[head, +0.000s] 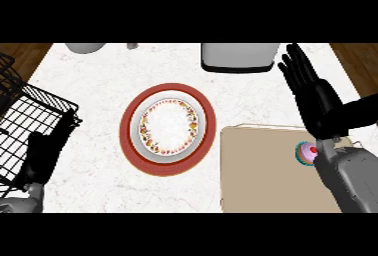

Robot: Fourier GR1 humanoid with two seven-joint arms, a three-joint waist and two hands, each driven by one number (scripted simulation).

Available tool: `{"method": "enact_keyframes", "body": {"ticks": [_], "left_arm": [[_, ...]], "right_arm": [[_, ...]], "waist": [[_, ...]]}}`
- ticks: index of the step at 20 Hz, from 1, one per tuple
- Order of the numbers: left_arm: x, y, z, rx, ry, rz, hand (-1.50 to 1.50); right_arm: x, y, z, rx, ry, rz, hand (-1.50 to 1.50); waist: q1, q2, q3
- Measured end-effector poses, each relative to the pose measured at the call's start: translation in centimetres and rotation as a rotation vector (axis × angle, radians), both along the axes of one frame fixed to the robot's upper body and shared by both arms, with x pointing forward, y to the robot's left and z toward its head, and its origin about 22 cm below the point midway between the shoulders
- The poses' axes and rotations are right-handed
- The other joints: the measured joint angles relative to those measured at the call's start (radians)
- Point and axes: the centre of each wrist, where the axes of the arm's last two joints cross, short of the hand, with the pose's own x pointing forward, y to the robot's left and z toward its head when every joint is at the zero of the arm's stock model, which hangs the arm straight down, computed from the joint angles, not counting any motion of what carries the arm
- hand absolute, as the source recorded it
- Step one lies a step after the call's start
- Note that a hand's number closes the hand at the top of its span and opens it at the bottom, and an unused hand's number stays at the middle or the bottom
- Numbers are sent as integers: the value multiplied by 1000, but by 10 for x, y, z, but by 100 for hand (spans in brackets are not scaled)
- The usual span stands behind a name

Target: Pick the cupcake from the tray and place it in the plate

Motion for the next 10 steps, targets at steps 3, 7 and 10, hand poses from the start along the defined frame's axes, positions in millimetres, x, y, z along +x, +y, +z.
{"method": "enact_keyframes", "body": {"ticks": [3, 7, 10], "left_arm": [[-4, -12, -5, -54, 2, 8, 0], [-6, -31, -18, -173, 42, 23, 0], [-9, -54, -27, -271, 62, -8, 0]], "right_arm": [[9, -33, 15, -17, -60, 48, 150], [18, -88, 50, -188, -155, 114, 150], [18, -136, 47, -312, -182, -32, -150]], "waist": [[-1, 27, -4], [0, 50, -12], [2, 62, -10]]}}
